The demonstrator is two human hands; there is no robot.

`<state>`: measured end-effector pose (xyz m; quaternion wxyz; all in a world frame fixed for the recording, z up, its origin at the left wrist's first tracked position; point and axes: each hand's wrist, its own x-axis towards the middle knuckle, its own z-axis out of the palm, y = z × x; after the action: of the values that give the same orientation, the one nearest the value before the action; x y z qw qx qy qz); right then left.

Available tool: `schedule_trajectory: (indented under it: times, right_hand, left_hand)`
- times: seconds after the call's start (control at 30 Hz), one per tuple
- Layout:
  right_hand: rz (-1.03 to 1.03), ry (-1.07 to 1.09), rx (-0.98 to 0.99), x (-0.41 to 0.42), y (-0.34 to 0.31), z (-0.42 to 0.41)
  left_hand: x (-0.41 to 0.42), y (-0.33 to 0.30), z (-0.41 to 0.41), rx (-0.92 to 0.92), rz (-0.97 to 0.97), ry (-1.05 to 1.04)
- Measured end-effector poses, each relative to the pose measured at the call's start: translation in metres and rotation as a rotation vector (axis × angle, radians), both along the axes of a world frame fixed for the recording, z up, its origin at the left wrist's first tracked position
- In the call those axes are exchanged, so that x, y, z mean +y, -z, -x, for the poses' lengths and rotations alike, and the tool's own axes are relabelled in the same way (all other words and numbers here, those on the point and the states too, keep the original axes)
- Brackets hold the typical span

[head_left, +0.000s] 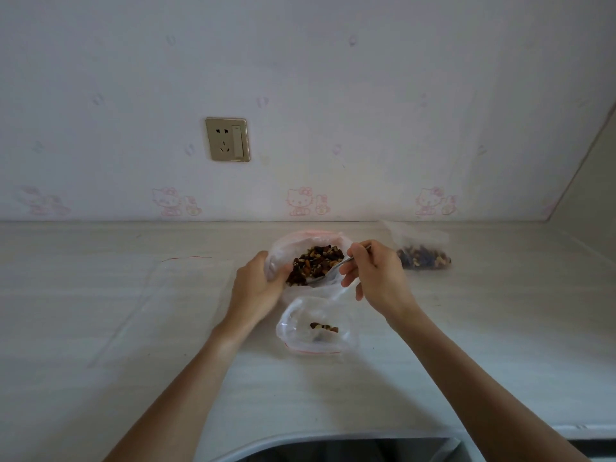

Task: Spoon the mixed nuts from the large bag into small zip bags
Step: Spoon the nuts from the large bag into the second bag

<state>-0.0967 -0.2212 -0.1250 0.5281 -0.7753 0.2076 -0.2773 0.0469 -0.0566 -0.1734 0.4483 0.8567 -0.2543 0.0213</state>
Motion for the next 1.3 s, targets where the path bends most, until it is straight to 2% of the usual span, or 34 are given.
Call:
schedule_trajectory:
  times: [0.33, 0.53, 0.63, 0.8, 0.93, 1.1, 1.3]
  right_hand:
    - [-0.342, -0.038, -0.015, 0.002, 0.018, -0.019]
    - [-0.202, 0.058, -0.025, 0.000, 0.017, -0.013]
    - [-0.201, 0.051, -0.022, 0.006, 0.016, -0.017]
    - [-0.335, 0.044, -0.007, 0.009, 0.013, -0.030]
    - [-0.538, 0.042, 0.027, -0.002, 0.014, -0.031]
    - [-0.734, 0.004, -0.029, -0.006, 0.021, -0.021]
    - [-0.730, -0.012, -0.102, -0.009, 0.019, -0.008]
  left_hand:
    - [-0.004, -0.003, 0.001, 0.063, 0.200, 0.115]
    - [-0.004, -0.002, -0.003, 0.054, 0.231, 0.081]
    - [-0.006, 0.000, -0.002, 0.073, 0.234, 0.113]
    - [-0.004, -0.002, 0.000, 0.147, 0.251, 0.239]
    - [-0.001, -0.006, 0.000, 0.180, 0.270, 0.273]
    - [-0.003, -0.007, 0.003, 0.170, 0.342, 0.153]
    - [-0.002, -0.009, 0.001, 0.144, 0.362, 0.015]
